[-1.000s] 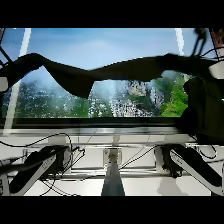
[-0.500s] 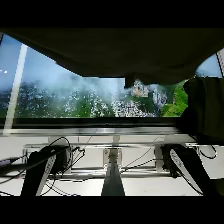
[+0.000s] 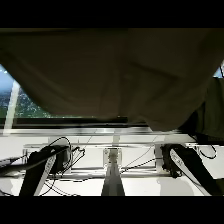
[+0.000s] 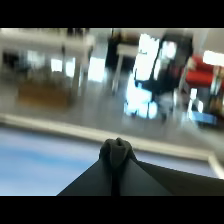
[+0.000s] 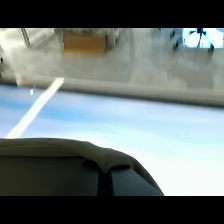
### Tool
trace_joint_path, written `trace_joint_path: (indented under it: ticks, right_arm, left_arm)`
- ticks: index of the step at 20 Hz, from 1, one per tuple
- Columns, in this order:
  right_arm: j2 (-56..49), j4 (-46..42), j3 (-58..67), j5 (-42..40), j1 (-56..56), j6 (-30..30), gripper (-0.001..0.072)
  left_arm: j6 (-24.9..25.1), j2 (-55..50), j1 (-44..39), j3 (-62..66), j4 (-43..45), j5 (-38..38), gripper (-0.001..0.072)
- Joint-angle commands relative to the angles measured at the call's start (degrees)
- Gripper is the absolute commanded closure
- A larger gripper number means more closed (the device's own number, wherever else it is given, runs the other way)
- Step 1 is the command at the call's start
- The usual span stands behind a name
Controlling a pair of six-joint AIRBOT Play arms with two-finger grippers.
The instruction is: Fold the clothes and pants, and hang the long-sleeved shirts on hangers.
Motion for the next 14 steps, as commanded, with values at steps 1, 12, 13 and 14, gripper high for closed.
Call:
trace_joint_path:
  ticks: [1, 12, 13, 14]
  right_arm:
    - [-12.33, -0.83, -2.14, 0.24, 0.00, 1.44, 0.0698]
    - [-45.40, -0.31, -2.14, -19.43, -0.02, 1.44, 0.0698]
    - [-46.40, -0.50, -2.14, -18.80, -0.02, 1.44, 0.0698]
    - [-47.12, -0.79, -2.14, -17.75, -0.02, 1.44, 0.0698]
  left_arm:
    - [-0.09, -15.93, -0.20, 0.00, 0.07, -3.74, 0.0701]
    - [-0.09, -43.82, -4.72, 0.00, 0.04, 22.82, 0.0700]
    - [-0.07, -44.57, -4.59, 0.00, 0.07, 19.08, 0.0700]
    - [-0.07, -45.31, -4.09, 0.00, 0.09, 14.58, 0.0700]
